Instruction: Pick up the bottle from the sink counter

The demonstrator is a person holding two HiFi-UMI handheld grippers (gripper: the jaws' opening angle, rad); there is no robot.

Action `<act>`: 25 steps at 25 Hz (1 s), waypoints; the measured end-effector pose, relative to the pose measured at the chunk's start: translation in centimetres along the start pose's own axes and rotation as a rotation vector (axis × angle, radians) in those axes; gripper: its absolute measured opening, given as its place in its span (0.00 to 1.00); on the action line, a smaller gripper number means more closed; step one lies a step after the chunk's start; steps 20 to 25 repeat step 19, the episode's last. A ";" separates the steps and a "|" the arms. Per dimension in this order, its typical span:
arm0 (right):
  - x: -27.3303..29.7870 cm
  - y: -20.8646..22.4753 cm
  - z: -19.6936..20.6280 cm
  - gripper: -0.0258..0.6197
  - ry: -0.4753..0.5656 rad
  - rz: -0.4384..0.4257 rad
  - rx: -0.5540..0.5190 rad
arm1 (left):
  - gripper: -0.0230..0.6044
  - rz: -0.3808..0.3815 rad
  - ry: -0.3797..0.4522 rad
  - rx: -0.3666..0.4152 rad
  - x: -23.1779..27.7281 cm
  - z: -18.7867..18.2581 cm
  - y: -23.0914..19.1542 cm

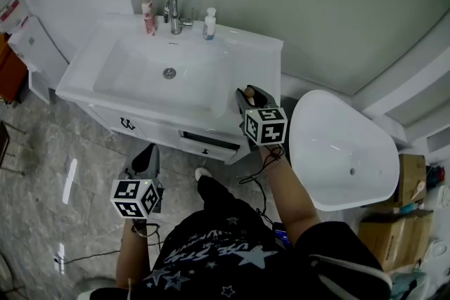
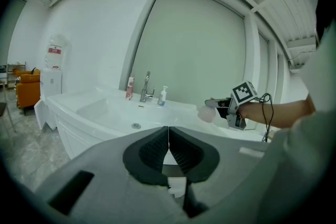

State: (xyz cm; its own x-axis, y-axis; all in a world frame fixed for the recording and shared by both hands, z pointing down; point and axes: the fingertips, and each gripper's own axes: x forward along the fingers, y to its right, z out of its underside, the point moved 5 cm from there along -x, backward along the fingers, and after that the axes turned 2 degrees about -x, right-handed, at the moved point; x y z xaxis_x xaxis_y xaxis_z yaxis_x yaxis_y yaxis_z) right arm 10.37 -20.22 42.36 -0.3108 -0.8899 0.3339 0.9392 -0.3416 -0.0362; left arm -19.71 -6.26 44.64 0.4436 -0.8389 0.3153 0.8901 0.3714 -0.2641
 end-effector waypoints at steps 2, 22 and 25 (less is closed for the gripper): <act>-1.7 -0.7 0.3 0.25 0.006 -0.001 0.002 | 0.07 -0.003 -0.001 0.000 -1.7 0.8 0.4; -11.8 -4.7 5.3 0.25 -0.001 -0.014 0.025 | 0.07 -0.031 -0.023 -0.001 -10.0 6.0 4.5; -11.8 -4.7 5.3 0.25 -0.001 -0.014 0.025 | 0.07 -0.031 -0.023 -0.001 -10.0 6.0 4.5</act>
